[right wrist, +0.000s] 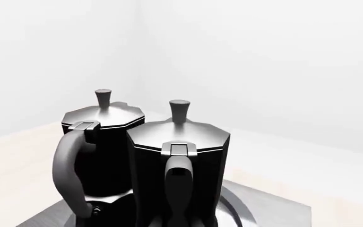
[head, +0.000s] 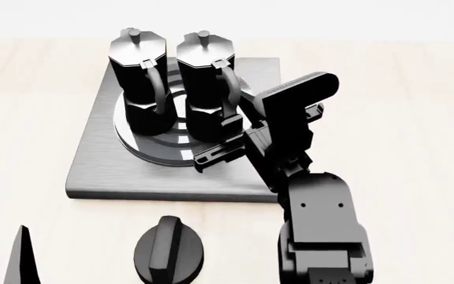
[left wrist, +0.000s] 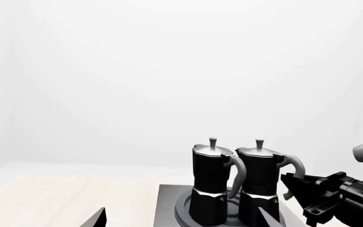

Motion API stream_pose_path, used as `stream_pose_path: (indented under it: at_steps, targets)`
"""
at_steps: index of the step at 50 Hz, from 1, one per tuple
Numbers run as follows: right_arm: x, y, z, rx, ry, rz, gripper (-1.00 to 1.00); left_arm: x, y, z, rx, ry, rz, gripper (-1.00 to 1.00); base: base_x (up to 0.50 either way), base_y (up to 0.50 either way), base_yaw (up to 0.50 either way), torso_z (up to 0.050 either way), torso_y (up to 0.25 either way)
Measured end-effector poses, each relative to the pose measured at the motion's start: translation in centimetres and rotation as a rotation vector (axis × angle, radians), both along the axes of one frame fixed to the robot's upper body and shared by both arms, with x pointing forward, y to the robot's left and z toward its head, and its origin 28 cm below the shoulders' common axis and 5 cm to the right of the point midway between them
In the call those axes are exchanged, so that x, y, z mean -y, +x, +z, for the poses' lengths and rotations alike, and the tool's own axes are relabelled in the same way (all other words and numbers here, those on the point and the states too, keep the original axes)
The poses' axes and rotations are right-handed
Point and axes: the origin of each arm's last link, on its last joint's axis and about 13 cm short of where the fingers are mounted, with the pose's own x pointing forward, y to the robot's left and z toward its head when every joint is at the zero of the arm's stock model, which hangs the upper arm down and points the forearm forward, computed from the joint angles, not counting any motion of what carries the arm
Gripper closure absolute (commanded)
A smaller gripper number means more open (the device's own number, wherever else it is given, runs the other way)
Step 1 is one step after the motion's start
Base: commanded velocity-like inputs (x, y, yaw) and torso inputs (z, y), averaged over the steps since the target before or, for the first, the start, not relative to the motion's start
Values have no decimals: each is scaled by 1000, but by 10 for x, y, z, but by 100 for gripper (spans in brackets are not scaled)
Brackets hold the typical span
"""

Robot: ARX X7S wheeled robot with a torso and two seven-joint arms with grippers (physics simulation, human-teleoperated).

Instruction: Put both moka pots on the stove.

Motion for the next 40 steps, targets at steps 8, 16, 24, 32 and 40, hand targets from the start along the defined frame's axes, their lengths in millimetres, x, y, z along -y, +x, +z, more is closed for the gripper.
stream_pose_path:
  at_steps: [8, 16, 24, 32, 40]
  targets:
    - [-1, -1, -2, -4, 18, -8, 100, 0, 0, 0, 0, 0, 0, -100, 0, 0, 0, 0, 0]
    - [0, -1, -4, -7, 26, -16, -100, 0, 0, 0, 0, 0, 0, -100, 0, 0, 0, 0, 0]
    - [3, -2, -7, -13, 15, -37, -100, 0, 0, 0, 0, 0, 1, -100, 0, 0, 0, 0, 0]
    - [13, -20, -27, -47, 7, -61, -100, 0, 0, 0, 0, 1, 1, -100, 0, 0, 0, 0, 0]
    - [17, -63, -6, 100, 50, -78, -100, 0, 0, 0, 1, 2, 1, -100, 0, 0, 0, 0, 0]
